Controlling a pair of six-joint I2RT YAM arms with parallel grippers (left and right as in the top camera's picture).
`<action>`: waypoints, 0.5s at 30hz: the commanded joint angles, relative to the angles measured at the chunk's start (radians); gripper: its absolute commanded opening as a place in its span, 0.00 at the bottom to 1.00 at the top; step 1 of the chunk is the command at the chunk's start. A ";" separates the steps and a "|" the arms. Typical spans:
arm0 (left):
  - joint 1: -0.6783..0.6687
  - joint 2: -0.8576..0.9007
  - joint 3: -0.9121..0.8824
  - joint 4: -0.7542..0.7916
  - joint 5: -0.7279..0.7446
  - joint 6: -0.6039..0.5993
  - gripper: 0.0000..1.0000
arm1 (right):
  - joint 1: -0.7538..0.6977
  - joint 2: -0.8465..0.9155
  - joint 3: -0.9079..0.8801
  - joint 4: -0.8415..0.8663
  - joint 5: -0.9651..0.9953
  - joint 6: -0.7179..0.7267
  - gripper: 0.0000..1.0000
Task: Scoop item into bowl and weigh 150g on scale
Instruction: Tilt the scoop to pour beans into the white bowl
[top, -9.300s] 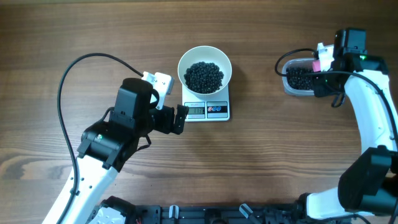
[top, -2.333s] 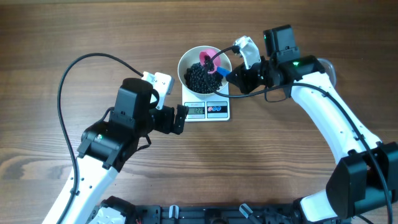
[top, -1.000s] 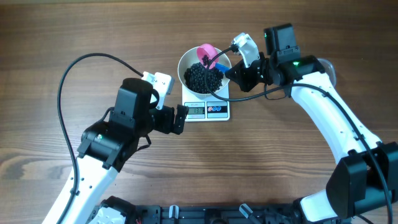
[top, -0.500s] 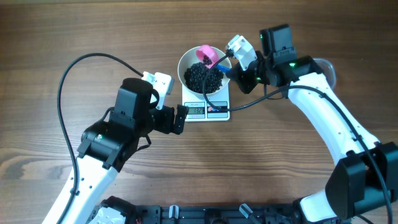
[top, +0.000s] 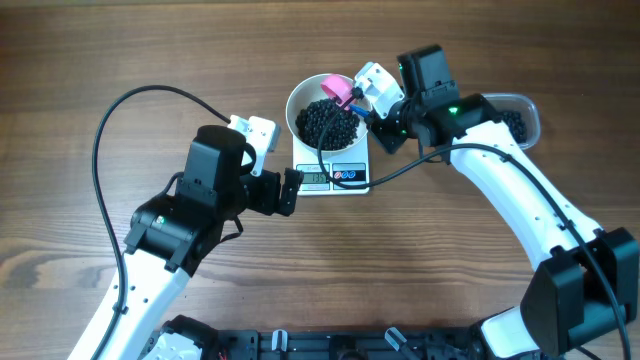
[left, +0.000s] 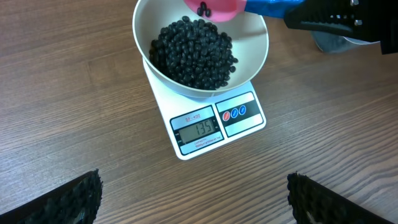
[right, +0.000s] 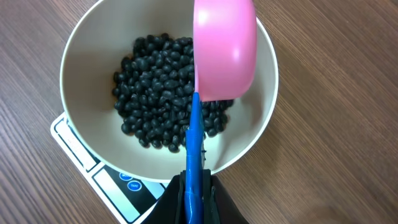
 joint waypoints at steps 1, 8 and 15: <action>-0.003 0.002 0.005 0.000 -0.010 -0.005 1.00 | 0.055 -0.064 0.003 0.016 0.042 -0.034 0.04; -0.003 0.002 0.005 0.000 -0.010 -0.005 1.00 | 0.063 -0.071 0.003 0.024 0.134 -0.024 0.04; -0.003 0.002 0.005 0.000 -0.010 -0.005 1.00 | 0.063 -0.072 0.003 0.023 -0.057 0.140 0.04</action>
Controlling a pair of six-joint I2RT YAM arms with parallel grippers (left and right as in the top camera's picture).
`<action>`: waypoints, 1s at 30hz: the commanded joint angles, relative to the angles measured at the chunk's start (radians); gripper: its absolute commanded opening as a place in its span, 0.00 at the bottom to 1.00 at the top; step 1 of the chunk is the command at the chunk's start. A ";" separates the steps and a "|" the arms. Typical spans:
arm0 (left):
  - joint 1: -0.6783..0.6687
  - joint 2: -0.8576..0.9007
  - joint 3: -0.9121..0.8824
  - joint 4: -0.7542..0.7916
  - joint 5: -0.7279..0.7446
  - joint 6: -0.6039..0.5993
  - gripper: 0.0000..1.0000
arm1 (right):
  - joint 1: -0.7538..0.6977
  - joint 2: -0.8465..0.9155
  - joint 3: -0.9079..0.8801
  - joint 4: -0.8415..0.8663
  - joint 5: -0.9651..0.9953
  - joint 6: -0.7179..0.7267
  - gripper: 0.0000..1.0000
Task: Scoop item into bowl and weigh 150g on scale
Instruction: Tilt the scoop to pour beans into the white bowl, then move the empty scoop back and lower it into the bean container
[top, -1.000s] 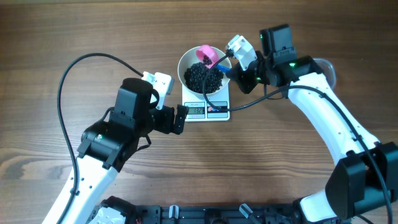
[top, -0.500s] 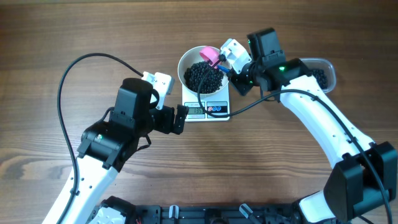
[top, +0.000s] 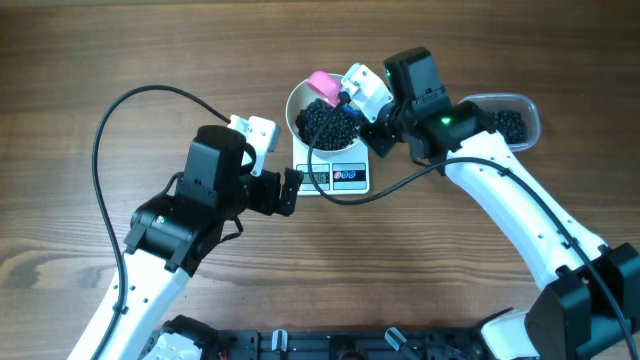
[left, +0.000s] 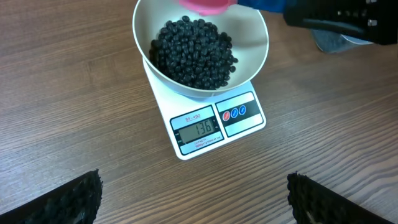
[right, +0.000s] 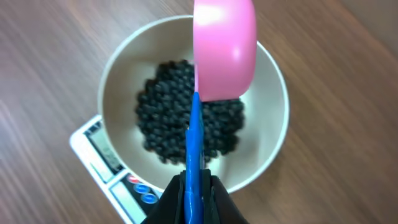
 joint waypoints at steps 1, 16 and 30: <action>-0.003 0.002 0.005 0.000 -0.010 -0.005 1.00 | -0.002 -0.024 0.003 0.005 -0.087 0.199 0.04; -0.003 0.002 0.005 0.000 -0.010 -0.005 1.00 | -0.678 -0.206 0.003 -0.259 -0.026 0.045 0.04; -0.003 0.002 0.005 0.000 -0.010 -0.005 1.00 | -0.685 -0.047 0.002 -0.343 0.161 0.024 0.04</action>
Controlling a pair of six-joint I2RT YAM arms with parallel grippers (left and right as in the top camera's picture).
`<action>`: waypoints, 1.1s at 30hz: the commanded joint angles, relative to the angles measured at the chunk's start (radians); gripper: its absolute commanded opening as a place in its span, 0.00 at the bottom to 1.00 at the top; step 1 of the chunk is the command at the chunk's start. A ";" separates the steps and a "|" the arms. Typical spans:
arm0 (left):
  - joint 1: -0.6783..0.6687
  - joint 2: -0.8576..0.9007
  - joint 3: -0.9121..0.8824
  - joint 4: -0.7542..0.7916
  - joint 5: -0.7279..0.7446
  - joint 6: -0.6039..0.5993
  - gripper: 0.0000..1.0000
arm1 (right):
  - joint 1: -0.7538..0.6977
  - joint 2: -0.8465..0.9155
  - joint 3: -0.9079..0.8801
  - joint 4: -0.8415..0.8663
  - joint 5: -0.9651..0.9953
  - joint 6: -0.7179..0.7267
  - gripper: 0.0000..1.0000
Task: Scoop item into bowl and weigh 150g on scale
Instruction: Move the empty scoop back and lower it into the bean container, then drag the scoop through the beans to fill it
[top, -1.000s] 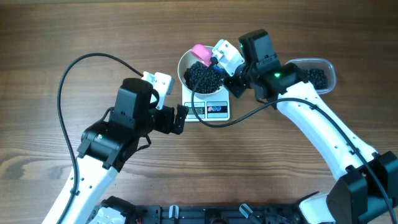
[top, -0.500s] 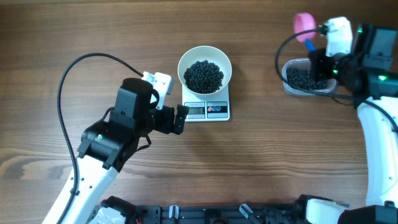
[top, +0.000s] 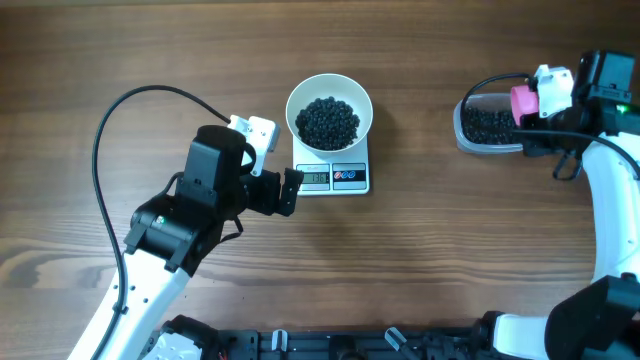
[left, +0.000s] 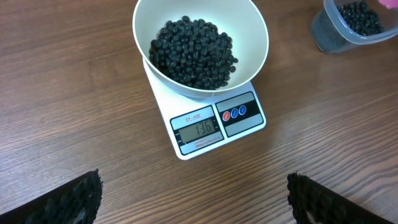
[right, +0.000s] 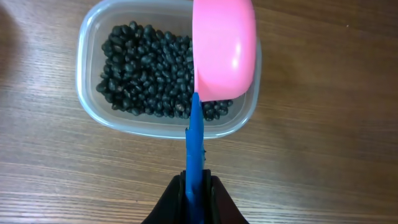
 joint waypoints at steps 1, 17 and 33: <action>-0.003 0.002 0.005 0.000 -0.010 -0.005 1.00 | 0.000 0.034 0.001 -0.001 -0.037 -0.017 0.04; -0.003 0.002 0.005 0.000 -0.010 -0.005 1.00 | 0.001 0.050 -0.128 0.054 -0.229 -0.015 0.04; -0.003 0.002 0.005 0.000 -0.010 -0.005 1.00 | -0.011 0.083 -0.125 -0.002 -0.386 -0.017 0.04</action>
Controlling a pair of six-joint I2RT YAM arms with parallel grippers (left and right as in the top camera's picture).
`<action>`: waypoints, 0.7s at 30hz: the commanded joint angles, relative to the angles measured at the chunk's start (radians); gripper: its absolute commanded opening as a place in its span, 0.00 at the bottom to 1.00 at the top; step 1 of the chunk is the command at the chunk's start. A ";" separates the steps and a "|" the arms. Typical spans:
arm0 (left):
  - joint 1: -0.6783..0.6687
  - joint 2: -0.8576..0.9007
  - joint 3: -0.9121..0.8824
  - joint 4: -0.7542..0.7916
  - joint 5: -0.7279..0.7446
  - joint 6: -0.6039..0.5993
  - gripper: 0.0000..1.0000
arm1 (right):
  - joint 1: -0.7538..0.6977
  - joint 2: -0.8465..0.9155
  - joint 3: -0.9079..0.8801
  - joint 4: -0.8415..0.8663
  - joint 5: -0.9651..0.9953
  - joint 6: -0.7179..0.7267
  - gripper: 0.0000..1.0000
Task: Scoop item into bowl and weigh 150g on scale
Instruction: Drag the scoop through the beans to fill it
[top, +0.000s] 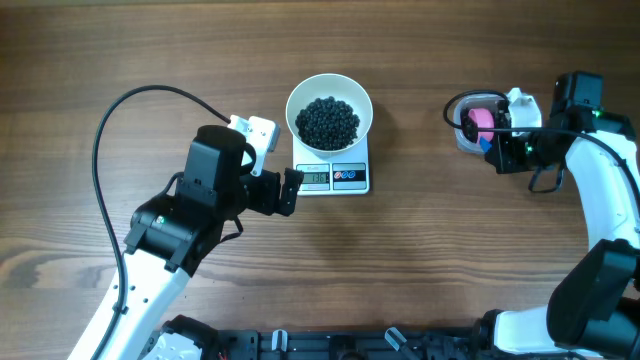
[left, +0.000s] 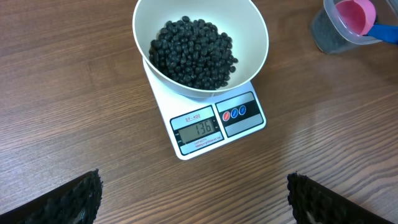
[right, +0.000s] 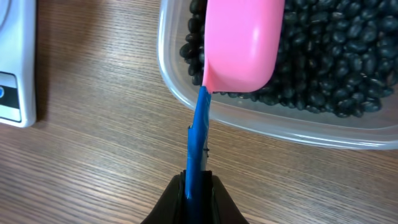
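Observation:
A white bowl (top: 329, 113) of black beans sits on the white scale (top: 333, 177), whose display (left: 198, 129) reads 136. At the right, a clear tub (right: 261, 124) holds more black beans. My right gripper (right: 199, 186) is shut on the blue handle of a pink scoop (right: 242, 43), whose cup is tipped over the tub's left part, also seen as the pink scoop (top: 481, 122) from overhead. My left gripper (left: 193, 196) is open, low over bare wood in front of the scale, holding nothing.
The wooden table (top: 400, 260) carries only the scale and the tub. A black cable (top: 110, 130) loops from the left arm over the table's left side. Arm bases line the front edge.
My right gripper has come in lower and closer to the tub, from its left side, with the scoop's cup now down at the beans. The scale still reads 136. The left arm stayed put.
The scoop was tipped over the bowl with the scale at 135. Then it sat over the bowl's far rim, the scale reading 136. Then my right gripper held it above the tub at the right. Now the cup is down at the tub's beans.

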 joint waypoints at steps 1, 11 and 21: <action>-0.003 0.002 0.005 0.000 -0.010 -0.005 1.00 | -0.024 0.010 0.000 -0.012 -0.125 -0.018 0.04; -0.003 0.002 0.005 0.000 -0.010 -0.005 1.00 | -0.109 0.010 0.000 -0.064 -0.311 -0.111 0.04; -0.003 0.002 0.005 0.000 -0.010 -0.005 1.00 | -0.115 0.011 -0.001 -0.052 -0.267 -0.110 0.04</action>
